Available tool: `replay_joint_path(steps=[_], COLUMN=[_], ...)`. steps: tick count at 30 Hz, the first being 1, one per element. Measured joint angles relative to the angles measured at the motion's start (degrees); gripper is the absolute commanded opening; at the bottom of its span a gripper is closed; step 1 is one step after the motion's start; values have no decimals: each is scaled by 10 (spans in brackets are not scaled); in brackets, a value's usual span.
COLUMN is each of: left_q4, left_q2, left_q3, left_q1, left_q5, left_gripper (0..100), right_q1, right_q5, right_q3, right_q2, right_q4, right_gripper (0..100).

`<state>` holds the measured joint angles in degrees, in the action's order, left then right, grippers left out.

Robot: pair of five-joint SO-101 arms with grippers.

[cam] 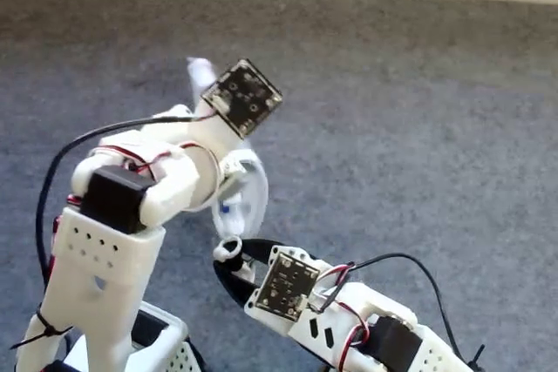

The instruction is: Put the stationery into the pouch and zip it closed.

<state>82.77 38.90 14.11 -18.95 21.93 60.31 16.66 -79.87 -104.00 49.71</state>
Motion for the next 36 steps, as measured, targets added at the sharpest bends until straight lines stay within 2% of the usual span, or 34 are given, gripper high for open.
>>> replay_joint_path(steps=[5, 12, 25, 36], left_q4=[1, 18, 108, 148], left_q2=[-2, -2, -2, -2], left_q3=[1, -2, -104, -107], left_q1=[-68, -118, -47, -44], left_q5=[-1, -2, 0, 37], left_gripper=[245, 246, 242, 245], right_q1=[0, -4, -94, -203], right_q5=[0, 0, 0, 0], right_q3=[0, 0, 29, 92], right_q2=[-5, -5, -5, -15], right_q4=[-1, -1, 46, 75], right_gripper=[3, 3, 3, 3])
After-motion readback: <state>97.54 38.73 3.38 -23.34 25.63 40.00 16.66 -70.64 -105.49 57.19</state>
